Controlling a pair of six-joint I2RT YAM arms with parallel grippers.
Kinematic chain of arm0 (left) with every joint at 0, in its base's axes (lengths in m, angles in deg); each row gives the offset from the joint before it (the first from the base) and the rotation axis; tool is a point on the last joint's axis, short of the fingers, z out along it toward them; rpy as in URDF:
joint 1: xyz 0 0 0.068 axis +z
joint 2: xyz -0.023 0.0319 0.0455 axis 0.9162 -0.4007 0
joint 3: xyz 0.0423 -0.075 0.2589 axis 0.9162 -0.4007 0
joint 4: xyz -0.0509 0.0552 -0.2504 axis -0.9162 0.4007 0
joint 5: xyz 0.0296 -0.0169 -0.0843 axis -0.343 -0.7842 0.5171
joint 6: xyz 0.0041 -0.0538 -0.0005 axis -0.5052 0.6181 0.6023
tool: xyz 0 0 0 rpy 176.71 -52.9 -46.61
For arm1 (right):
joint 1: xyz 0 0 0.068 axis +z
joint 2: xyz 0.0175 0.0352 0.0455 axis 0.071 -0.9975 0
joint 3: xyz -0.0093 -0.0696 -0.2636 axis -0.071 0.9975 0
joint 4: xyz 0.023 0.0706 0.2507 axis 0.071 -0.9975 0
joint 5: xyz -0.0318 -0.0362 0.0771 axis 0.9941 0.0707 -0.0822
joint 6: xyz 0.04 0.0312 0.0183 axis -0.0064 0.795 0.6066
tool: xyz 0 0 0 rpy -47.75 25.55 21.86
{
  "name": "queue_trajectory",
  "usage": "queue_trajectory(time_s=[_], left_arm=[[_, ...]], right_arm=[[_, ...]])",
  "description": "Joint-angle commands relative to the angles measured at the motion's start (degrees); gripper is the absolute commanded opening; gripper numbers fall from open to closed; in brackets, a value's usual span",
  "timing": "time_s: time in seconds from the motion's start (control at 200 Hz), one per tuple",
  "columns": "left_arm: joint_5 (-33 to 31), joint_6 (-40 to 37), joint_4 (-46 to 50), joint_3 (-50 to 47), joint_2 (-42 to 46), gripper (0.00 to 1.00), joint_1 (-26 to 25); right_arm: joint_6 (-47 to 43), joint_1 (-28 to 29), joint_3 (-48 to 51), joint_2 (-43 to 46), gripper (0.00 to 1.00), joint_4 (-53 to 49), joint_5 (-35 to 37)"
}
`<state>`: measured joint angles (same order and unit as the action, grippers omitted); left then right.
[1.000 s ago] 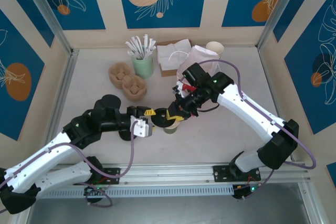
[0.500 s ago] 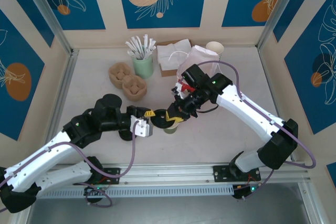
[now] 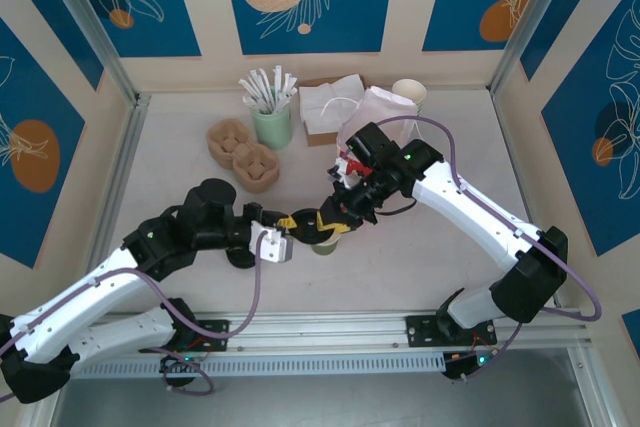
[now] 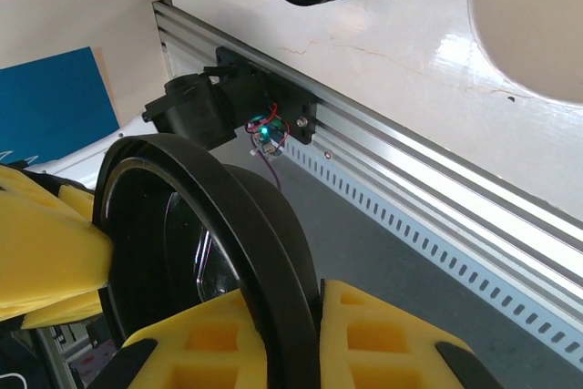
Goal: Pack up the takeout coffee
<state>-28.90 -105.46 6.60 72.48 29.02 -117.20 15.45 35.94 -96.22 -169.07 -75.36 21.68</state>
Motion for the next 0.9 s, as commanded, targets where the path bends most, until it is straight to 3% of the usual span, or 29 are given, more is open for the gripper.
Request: queue_trajectory(time_s=[0.0, 0.185, 0.4, 0.66, 0.895], left_arm=[[-2.39, 4.82, -4.69, 1.85, -0.51, 0.21, -0.59], [0.04, 11.58, -6.38, 0.98, -1.04, 0.17, -0.59], [-3.33, 18.23, -10.51, -0.58, -1.02, 0.12, -0.59], [-4.00, 28.10, -12.96, -2.03, -2.46, 0.12, -0.17], [-2.72, 46.11, -8.57, -0.15, -5.91, 0.13, 1.61]], right_arm=[[0.16, 0.18, -0.26, 2.07, 0.12, 0.56, -3.44], [2.50, -3.09, 1.13, 6.37, 0.30, 5.24, -2.71], [6.92, -6.47, 2.36, 10.19, 0.47, 10.60, -1.81], [6.22, -9.96, 2.53, 15.64, 0.52, 6.98, 7.31], [4.63, -10.36, 7.26, 23.09, 0.52, 7.77, 11.66]])
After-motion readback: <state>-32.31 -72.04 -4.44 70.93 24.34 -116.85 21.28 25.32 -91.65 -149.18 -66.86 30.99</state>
